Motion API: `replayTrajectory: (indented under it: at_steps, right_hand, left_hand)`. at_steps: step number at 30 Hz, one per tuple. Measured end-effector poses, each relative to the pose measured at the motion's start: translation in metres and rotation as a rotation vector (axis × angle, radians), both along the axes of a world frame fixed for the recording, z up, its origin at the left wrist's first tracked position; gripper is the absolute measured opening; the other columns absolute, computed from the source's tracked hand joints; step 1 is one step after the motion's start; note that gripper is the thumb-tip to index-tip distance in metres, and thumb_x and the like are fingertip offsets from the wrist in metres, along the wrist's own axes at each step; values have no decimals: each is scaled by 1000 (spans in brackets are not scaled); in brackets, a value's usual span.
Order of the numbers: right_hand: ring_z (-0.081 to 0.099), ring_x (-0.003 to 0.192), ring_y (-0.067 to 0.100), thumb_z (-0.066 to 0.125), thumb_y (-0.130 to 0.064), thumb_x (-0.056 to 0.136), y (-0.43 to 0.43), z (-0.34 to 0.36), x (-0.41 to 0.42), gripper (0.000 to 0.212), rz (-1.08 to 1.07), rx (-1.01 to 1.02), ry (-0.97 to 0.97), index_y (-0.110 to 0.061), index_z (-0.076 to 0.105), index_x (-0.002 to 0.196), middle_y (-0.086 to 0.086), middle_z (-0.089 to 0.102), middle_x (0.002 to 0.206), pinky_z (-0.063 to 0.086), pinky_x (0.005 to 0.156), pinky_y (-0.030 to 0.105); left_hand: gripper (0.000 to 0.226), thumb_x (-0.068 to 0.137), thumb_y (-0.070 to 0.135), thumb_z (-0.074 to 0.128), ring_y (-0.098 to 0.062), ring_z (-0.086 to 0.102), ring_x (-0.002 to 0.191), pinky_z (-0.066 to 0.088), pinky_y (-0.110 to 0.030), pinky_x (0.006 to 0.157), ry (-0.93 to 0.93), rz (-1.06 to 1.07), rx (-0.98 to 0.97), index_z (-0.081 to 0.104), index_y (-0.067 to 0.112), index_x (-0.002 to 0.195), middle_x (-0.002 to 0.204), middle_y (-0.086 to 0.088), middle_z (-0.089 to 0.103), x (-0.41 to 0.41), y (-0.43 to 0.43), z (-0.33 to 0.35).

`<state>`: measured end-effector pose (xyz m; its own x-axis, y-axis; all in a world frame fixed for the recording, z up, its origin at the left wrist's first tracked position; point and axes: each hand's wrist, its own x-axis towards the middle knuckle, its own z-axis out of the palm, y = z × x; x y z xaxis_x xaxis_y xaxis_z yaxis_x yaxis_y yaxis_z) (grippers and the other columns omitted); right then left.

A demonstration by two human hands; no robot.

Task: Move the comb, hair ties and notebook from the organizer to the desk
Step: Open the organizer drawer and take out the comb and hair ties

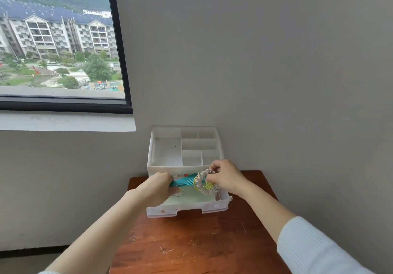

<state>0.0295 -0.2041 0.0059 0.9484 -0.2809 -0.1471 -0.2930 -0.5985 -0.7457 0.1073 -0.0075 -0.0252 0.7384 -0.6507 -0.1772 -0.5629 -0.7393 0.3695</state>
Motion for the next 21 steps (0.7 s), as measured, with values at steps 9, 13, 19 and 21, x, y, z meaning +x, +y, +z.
replayTrajectory:
  at_steps: [9,13,19,21]
  right_hand:
    - [60,68,18,68,-3,74,21,27,-13,13,130,86,-107,-12,60,70,5,62,70,48,65,29]
    - [58,67,20,68,0,72,53,28,-31,14,269,111,-99,-10,59,69,7,60,69,48,66,32]
    - [50,56,13,69,-3,69,127,0,-97,15,577,70,-110,-13,59,64,2,55,60,40,50,21]
    - [54,56,13,70,-6,68,155,-13,-128,17,664,78,-61,-17,59,61,1,58,60,42,54,23]
  left_hand:
    - [37,92,41,43,-14,45,53,32,-26,45,64,362,-110,62,9,86,75,3,60,-64,60,19]
    - [30,90,42,48,-13,45,57,32,-27,49,115,640,-294,54,19,72,66,5,53,-128,96,10]
    - [30,91,36,49,-12,46,55,33,-27,48,129,1092,-503,59,8,88,66,3,53,-263,131,-23]
    - [26,92,31,49,-12,47,55,35,-26,50,160,1211,-564,58,9,81,66,3,55,-314,145,-33]
